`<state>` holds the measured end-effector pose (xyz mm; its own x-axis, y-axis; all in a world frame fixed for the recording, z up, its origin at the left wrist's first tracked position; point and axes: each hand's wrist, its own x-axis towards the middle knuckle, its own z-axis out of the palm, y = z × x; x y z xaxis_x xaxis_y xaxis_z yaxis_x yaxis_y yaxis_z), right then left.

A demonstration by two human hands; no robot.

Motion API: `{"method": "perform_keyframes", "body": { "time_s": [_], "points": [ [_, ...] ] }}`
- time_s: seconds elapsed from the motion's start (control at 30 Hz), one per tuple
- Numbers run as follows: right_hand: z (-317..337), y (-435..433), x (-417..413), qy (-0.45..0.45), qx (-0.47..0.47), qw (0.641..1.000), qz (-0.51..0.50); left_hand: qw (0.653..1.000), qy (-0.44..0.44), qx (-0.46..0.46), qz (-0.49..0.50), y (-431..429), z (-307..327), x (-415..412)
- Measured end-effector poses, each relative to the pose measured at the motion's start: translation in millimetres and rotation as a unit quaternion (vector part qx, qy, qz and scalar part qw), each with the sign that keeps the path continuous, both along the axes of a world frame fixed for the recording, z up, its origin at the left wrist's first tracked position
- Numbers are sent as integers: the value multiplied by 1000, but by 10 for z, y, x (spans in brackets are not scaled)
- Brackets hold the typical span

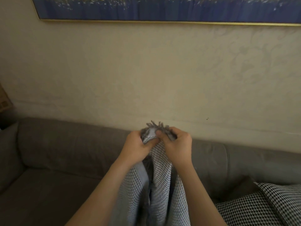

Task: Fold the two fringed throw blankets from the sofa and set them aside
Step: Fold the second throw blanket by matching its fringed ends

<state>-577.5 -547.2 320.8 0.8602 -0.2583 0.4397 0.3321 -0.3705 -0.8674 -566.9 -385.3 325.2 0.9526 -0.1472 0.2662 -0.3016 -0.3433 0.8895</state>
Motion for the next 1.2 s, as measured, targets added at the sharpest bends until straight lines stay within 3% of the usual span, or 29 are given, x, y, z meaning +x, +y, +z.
{"method": "perform_keyframes", "body": {
  "time_s": [0.2, 0.33, 0.47, 0.53, 0.67, 0.73, 0.87, 1.0, 1.2],
  "points": [
    [36, -105, 107, 15, 12, 998, 60, 985, -131, 20, 106, -32, 376, 223],
    [-100, -152, 156, 68, -80, 990, 96, 970, -173, 8, 173, 13, 590, 361],
    [-167, -85, 156, 102, -153, 976, 116, 967, -189, -12, 171, 98, 749, 446],
    [-163, -38, 168, 97, -158, 977, 103, 964, -196, -18, 178, 111, 790, 468],
    [-212, 99, 174, 55, -185, 981, -34, 953, -177, -17, 246, 114, 774, 545],
    [-241, 170, 124, 21, -206, 978, -22, 951, -154, -12, 267, 113, 744, 570],
    [-325, 268, 44, -10, -189, 973, 130, 962, -130, -28, 237, 95, 670, 552],
    [-479, 269, 59, 52, -107, 989, 84, 971, -142, -70, 178, 111, 643, 545],
    [-636, 310, 81, 127, -137, 982, 27, 969, -144, -81, 184, 154, 649, 607]
  ]
}}
